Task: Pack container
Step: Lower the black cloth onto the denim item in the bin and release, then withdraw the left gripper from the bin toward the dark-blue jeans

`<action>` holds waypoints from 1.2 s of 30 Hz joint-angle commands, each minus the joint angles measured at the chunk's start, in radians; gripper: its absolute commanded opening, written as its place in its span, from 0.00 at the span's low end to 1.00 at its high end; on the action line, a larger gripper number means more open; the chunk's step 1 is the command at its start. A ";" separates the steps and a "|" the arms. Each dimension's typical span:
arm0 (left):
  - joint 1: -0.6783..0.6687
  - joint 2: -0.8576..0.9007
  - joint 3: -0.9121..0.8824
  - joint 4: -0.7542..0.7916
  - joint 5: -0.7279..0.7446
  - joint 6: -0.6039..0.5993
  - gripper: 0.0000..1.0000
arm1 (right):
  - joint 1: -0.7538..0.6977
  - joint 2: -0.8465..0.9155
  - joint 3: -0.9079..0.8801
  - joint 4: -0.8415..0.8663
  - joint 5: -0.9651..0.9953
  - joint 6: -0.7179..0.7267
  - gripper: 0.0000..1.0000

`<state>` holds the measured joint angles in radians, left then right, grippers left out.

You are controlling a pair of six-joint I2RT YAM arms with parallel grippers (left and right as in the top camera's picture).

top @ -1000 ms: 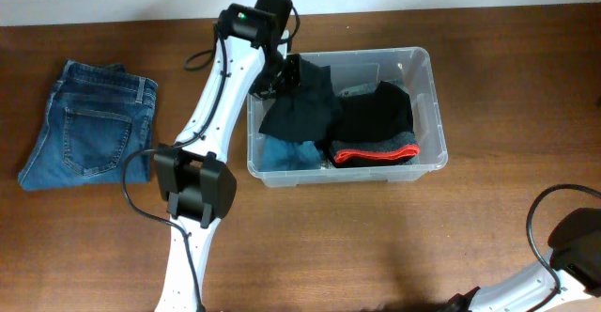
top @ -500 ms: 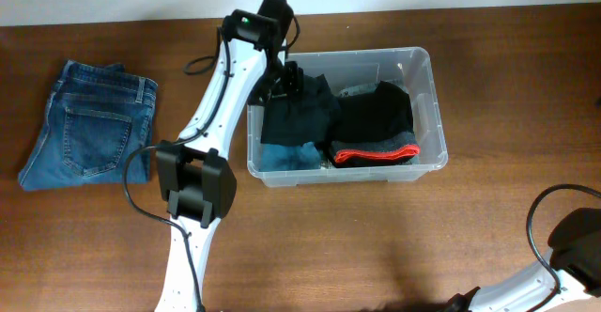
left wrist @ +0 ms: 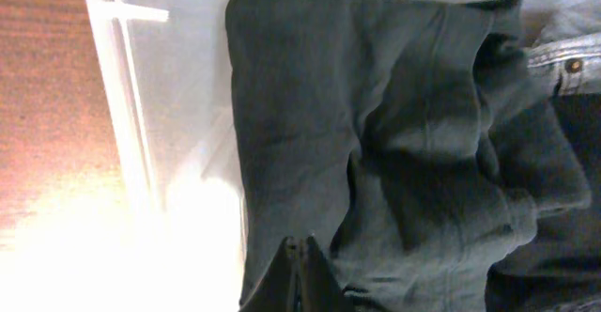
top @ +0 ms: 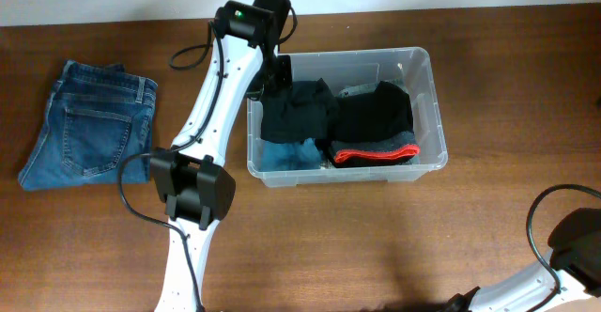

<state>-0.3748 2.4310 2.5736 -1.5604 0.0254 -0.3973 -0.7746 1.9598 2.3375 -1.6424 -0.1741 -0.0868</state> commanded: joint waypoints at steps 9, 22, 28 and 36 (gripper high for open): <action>-0.082 -0.025 0.011 -0.029 -0.034 0.009 0.01 | 0.001 0.001 0.002 0.000 0.002 -0.002 0.98; -0.094 0.136 0.011 -0.026 -0.049 0.008 0.01 | 0.001 0.001 0.002 0.001 0.002 -0.002 0.98; -0.094 0.287 0.011 -0.035 -0.048 0.009 0.01 | 0.001 0.001 0.002 0.000 0.002 -0.002 0.98; -0.094 0.276 0.066 -0.058 -0.048 0.009 0.00 | 0.001 0.001 0.002 0.000 0.002 -0.002 0.98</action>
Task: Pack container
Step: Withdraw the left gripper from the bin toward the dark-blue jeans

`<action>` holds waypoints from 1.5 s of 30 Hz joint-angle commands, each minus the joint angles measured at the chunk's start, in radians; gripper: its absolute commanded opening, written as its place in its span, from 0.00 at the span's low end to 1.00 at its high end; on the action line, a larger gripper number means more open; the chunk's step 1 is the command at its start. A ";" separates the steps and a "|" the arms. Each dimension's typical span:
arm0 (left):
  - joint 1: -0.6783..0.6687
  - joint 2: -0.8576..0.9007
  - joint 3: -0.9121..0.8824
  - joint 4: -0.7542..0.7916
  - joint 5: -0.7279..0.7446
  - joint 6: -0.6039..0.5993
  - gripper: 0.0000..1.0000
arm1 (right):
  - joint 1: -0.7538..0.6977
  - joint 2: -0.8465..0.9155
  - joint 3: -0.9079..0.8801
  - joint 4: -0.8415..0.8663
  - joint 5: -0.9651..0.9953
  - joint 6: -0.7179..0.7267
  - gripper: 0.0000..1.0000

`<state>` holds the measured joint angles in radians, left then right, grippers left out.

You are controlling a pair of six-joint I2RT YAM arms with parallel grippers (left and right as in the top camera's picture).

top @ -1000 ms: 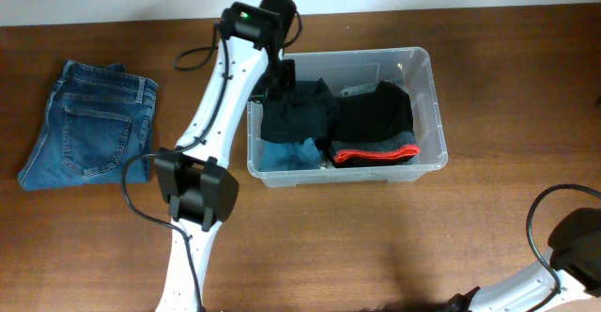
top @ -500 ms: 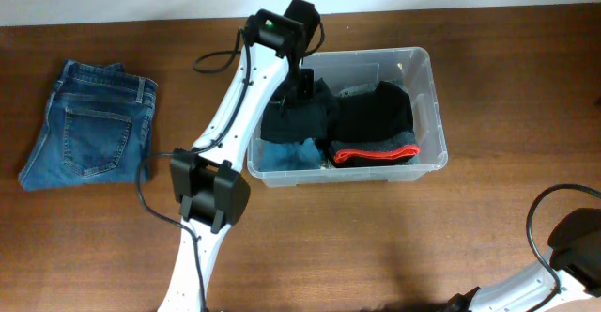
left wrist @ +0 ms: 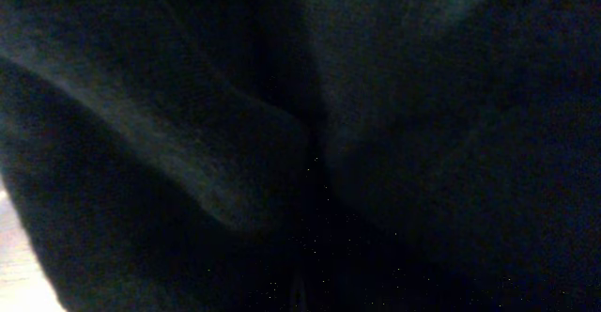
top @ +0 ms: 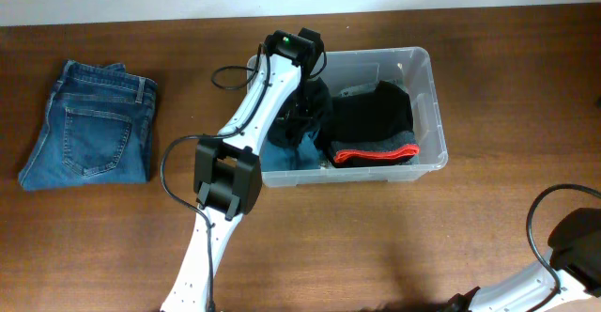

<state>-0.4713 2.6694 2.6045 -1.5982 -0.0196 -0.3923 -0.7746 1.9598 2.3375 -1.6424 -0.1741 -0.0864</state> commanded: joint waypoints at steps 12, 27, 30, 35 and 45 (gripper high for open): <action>0.065 -0.230 0.274 -0.090 -0.007 0.027 0.04 | 0.001 0.001 0.002 0.000 0.002 -0.002 0.99; 0.517 -0.402 0.251 -0.090 0.175 0.090 0.01 | 0.001 0.001 0.002 0.000 0.002 -0.002 0.98; 0.578 -0.404 0.210 -0.090 0.181 0.116 0.00 | 0.001 0.001 0.002 0.000 0.002 -0.002 0.98; 0.654 -0.406 0.101 -0.090 0.180 0.163 0.00 | 0.001 0.001 0.002 0.000 0.002 -0.002 0.98; 0.847 -0.406 -0.235 -0.089 0.185 0.158 0.01 | 0.001 0.001 0.002 0.000 0.002 -0.002 0.98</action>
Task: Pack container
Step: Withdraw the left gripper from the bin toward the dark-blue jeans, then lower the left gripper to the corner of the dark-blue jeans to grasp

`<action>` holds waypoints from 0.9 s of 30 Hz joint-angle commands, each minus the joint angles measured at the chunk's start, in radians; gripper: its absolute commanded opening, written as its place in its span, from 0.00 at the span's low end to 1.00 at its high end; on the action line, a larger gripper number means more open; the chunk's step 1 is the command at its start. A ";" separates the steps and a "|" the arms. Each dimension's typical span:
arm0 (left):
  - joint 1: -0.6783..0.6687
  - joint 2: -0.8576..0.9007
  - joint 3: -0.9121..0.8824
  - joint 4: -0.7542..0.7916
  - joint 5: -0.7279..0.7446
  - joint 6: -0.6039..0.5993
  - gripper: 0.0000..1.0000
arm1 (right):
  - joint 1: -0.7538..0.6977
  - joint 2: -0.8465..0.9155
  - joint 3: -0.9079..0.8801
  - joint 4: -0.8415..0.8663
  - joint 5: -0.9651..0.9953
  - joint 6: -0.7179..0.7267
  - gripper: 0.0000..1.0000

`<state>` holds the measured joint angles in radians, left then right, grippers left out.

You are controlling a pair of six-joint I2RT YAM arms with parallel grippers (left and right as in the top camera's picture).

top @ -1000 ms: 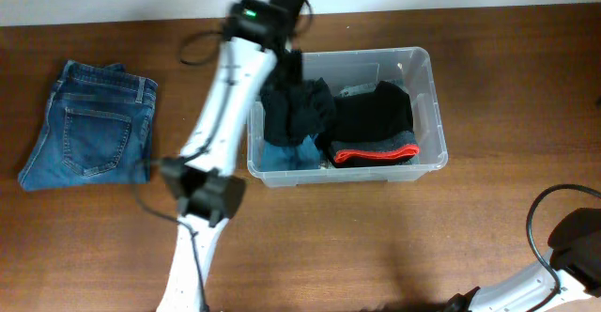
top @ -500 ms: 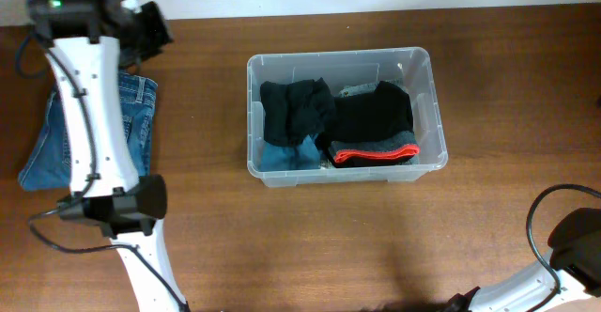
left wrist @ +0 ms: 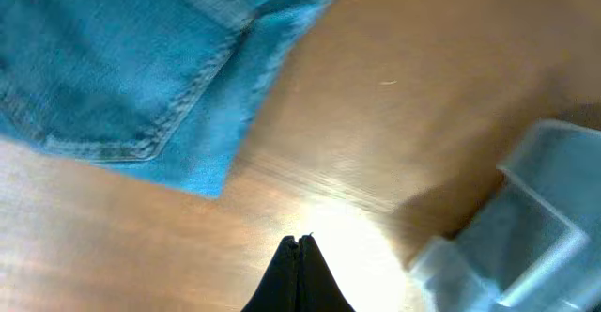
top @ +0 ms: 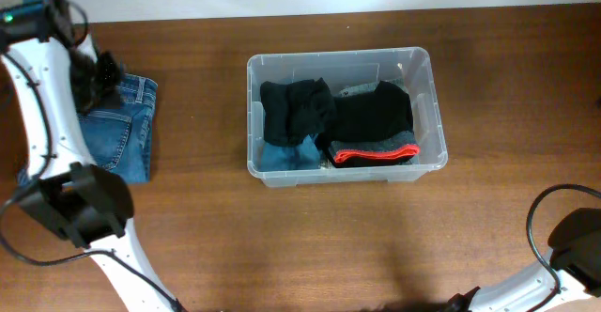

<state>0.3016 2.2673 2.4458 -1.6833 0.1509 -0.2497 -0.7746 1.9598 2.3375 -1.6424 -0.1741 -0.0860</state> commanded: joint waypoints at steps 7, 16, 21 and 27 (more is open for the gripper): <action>0.213 -0.003 -0.222 0.000 0.055 0.008 0.01 | 0.001 0.001 0.002 0.000 0.002 -0.002 0.98; 0.284 -0.003 -0.387 0.103 0.051 -0.024 0.01 | 0.001 0.001 0.002 0.000 0.002 -0.002 0.98; 0.311 -0.004 -0.500 0.178 0.006 -0.075 0.01 | 0.001 0.001 0.002 0.001 0.002 -0.002 0.98; 0.315 -0.008 -0.565 0.233 -0.017 -0.102 0.01 | 0.001 0.001 0.002 0.000 0.002 -0.002 0.98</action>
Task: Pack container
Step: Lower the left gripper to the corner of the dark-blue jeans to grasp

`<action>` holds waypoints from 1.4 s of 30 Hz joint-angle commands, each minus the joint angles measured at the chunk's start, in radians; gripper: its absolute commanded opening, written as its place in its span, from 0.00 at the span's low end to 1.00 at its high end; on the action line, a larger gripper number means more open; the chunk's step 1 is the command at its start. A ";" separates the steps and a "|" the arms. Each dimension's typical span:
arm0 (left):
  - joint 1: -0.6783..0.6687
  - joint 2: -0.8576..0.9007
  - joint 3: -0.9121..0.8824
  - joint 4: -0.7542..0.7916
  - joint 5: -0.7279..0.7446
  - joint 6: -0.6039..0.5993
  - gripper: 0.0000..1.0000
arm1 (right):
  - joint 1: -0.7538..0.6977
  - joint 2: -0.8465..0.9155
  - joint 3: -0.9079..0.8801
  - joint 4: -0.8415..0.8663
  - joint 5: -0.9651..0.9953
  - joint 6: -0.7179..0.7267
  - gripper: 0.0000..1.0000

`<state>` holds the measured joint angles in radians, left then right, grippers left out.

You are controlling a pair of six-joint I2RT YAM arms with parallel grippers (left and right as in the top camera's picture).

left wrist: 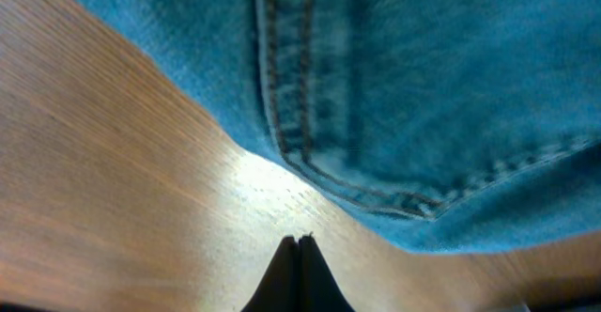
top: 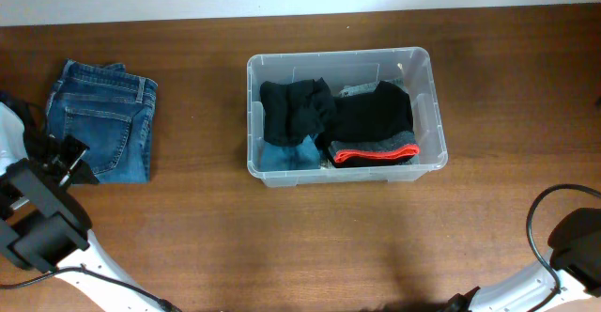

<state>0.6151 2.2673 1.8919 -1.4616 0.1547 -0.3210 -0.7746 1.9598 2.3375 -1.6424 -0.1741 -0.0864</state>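
A clear plastic container stands mid-table. It holds a black garment on the left over a blue item, and a black piece with a red band on the right. Folded blue jeans lie at the far left. My left gripper is at the near left part of the jeans. In the left wrist view my left gripper is shut and empty, low over the wood, just short of the jeans' pocket stitching. My right gripper is out of view.
The brown wooden table runs under everything. The left arm's white links stand at the left edge. Part of the right arm and its cable show at the bottom right corner.
My left gripper was over the far edge of the jeans and is now at their near left side, closer to the table. It stays shut. The container's contents are unchanged.
My shut left gripper was first over the black garment at the container's left end, then down against it. By the last earlier moment it was out of the container at the jeans' far edge, with the garment in the container. Now it is beside the jeans' near left.
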 commanded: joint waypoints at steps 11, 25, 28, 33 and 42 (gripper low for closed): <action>0.002 -0.282 -0.014 0.076 -0.021 -0.058 0.01 | 0.001 0.001 0.002 0.000 0.002 -0.002 0.98; 0.002 -0.974 -0.723 0.589 -0.007 -0.173 0.02 | 0.001 0.001 0.002 0.000 0.002 -0.002 0.98; 0.002 -1.025 -0.911 0.743 0.063 -0.182 0.17 | 0.001 0.001 0.002 0.000 0.002 -0.002 0.98; 0.003 -0.980 -1.094 0.994 0.177 -0.197 0.60 | 0.001 0.001 0.002 0.000 0.002 -0.002 0.98; 0.003 -0.786 -1.105 1.103 0.212 -0.206 0.99 | 0.001 0.001 0.002 0.000 0.002 -0.002 0.98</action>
<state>0.6140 1.4082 0.7883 -0.3904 0.3149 -0.5209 -0.7746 1.9598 2.3375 -1.6424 -0.1741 -0.0864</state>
